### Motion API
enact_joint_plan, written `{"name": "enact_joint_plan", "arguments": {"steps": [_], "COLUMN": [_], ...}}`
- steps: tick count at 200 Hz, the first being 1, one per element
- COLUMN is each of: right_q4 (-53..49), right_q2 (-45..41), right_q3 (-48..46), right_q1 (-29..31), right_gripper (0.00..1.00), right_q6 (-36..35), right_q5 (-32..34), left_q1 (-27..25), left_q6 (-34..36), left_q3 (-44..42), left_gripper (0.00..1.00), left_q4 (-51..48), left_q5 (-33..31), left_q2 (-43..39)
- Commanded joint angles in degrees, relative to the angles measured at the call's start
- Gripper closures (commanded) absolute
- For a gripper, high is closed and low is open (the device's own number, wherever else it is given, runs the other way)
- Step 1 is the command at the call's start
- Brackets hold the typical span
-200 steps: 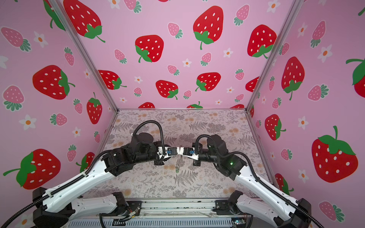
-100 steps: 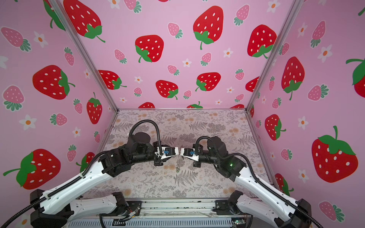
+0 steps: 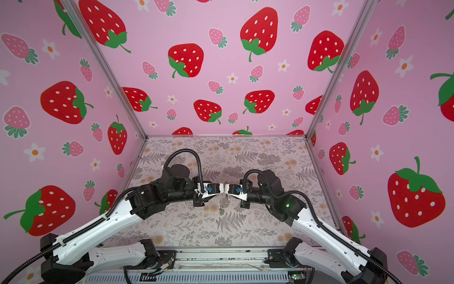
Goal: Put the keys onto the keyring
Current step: 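Close the right gripper on the plate ring again beside the left gripper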
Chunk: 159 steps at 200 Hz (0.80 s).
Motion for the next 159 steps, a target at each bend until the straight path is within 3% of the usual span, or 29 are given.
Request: {"name": "enact_joint_plan", "arguments": {"steps": [1, 131, 159], "right_q4": [1.99, 3.25, 3.36], "right_q2": [-0.42, -1.02, -1.04], "right_q3": [1.84, 1.49, 1.40], "right_q1": [-0.08, -0.09, -0.09], "right_gripper": [0.99, 0.99, 0.99], "right_q6": [0.19, 0.53, 0.33], "right_q5": [-1.67, -3.46, -3.96], "left_q1": [0.09, 1.56, 1.88], "left_q6": [0.02, -0.81, -0.76], "left_q3": [0.56, -3.61, -3.69], "left_gripper": [0.77, 0.82, 0.89], "left_q4": [1.49, 5.45, 5.63], "left_q5": [1.84, 5.55, 6.09], "left_q2": [0.59, -0.99, -0.95]}}
